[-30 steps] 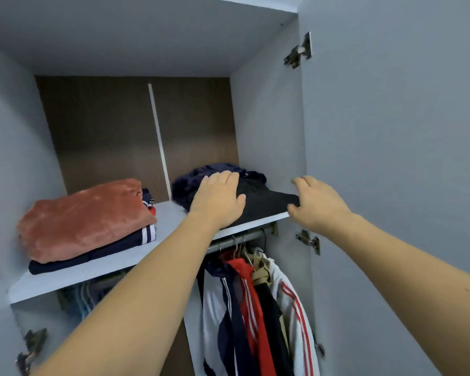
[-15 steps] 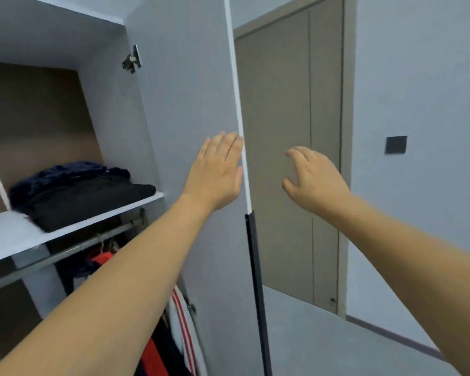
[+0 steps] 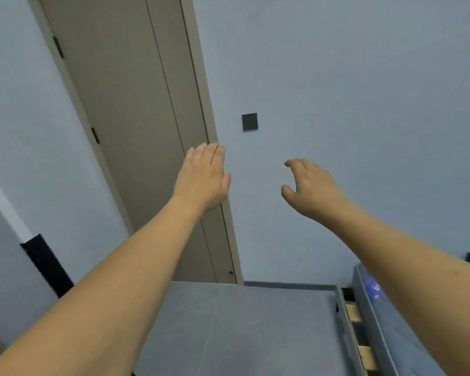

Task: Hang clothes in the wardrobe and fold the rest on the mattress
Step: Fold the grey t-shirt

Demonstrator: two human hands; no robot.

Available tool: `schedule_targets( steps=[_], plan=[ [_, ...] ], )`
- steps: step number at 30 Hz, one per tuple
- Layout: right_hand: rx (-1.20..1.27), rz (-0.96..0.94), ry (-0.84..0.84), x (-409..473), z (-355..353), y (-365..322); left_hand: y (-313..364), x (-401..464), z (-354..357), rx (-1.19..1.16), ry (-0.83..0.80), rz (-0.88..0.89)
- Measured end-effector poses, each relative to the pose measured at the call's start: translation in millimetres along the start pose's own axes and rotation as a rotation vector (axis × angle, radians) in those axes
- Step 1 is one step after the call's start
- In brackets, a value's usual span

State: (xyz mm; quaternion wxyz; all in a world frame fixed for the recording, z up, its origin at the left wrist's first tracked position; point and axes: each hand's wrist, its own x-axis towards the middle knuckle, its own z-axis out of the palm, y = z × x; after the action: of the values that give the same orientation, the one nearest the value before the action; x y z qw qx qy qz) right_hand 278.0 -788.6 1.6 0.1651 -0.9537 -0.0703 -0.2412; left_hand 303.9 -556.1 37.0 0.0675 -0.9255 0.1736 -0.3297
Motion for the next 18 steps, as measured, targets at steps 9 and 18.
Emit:
schedule_targets(
  steps=[9, 18],
  plan=[
    [-0.122, 0.294, -0.015, 33.5, 13.6, 185.2, 150.9, 139.6, 131.8, -0.209, -0.068, 0.217],
    [-0.100, 0.470, -0.017, 68.2, 44.0, 392.6, 312.6, 265.1, 250.5, -0.318, -0.133, 0.391]
  ],
)
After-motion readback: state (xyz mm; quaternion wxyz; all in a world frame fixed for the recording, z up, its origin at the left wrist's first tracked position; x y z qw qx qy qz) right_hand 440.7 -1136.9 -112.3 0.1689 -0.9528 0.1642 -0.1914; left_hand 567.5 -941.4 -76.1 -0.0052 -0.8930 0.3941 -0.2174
